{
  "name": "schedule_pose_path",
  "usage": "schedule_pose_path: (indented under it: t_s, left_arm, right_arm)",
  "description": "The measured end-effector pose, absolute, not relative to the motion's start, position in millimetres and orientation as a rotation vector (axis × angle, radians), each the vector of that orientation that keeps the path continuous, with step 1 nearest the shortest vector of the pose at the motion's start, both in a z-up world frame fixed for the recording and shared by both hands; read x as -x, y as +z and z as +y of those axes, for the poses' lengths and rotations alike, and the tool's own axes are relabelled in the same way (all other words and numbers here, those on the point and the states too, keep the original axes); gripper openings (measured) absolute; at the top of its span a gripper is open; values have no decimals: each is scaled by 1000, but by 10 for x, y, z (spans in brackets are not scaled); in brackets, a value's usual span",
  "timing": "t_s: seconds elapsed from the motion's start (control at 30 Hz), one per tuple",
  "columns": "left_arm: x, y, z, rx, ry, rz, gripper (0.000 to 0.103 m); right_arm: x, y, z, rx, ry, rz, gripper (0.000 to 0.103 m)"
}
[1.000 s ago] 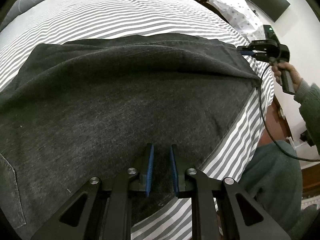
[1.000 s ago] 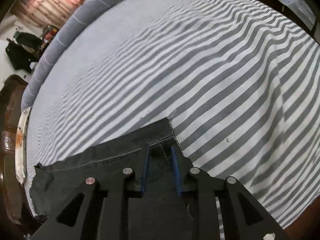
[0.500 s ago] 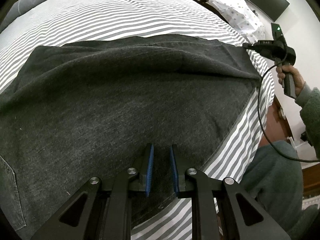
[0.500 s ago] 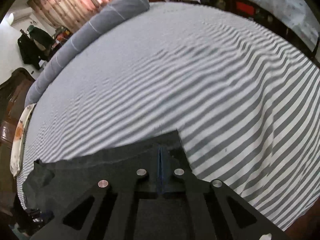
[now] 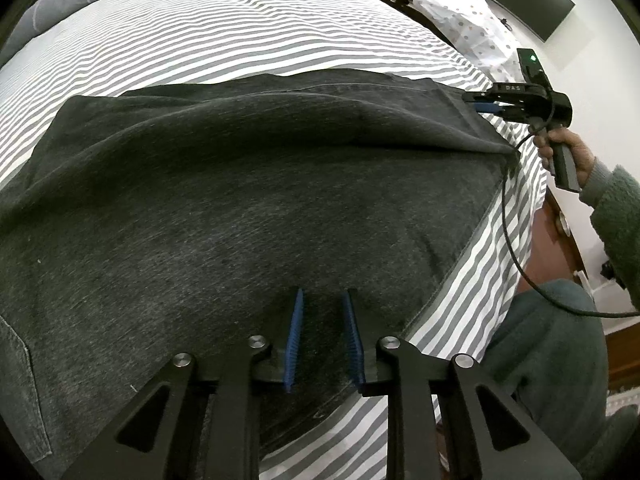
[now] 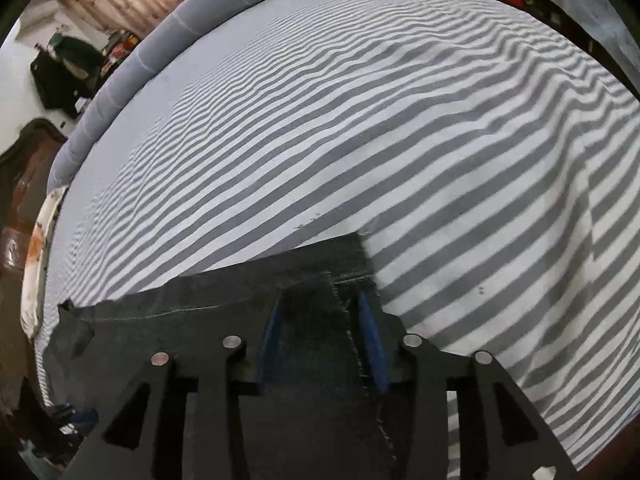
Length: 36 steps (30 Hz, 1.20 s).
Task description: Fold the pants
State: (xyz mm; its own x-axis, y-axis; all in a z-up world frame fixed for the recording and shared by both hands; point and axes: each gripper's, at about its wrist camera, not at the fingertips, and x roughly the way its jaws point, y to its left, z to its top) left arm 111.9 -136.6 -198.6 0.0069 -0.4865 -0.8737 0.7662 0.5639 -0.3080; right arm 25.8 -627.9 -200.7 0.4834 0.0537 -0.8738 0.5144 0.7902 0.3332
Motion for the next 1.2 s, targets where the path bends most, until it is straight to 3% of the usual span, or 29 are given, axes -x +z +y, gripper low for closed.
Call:
schedule_pose_path:
  t_s: [0.07, 0.1, 0.4, 0.63, 0.77, 0.97, 1.03, 1.2]
  left_arm:
    - [-1119, -1986, -1370, -291, -1003, 1209, 24]
    - [-1121, -1985, -1374, -291, -1003, 1209, 24]
    - [-1050, -1965, -1404, -319, -1005, 1188, 32]
    - [-869, -1948, -1470, -413, -1011, 1126, 45]
    - [-824, -1943, -1453, -431, -1012, 1105, 46]
    - [-859, -1913, -1389, -381, -1004, 1140, 46]
    - [-832, -1890, -1363, -367, -996, 1149, 46]
    - [-728, -1779, -1188, -198, -968, 1194, 46]
  right_arm:
    - [-310, -1979, -6163, -532, -296, 1069, 23]
    - [-335, -1971, -6105, -507, -292, 1076, 8]
    - [-218, -1475, -5951, -360, -495, 928, 3]
    - [-413, -1738, -5978, -280, -663, 988, 0]
    - [-255, -1891, -6244, -451, -643, 1014, 1]
    - [189, -1649, -6093, -652, -537, 951, 13]
    - [390, -1604, -6005, -742, -483, 929, 23]
    - [732, -1648, -5692, -956, -305, 901, 25]
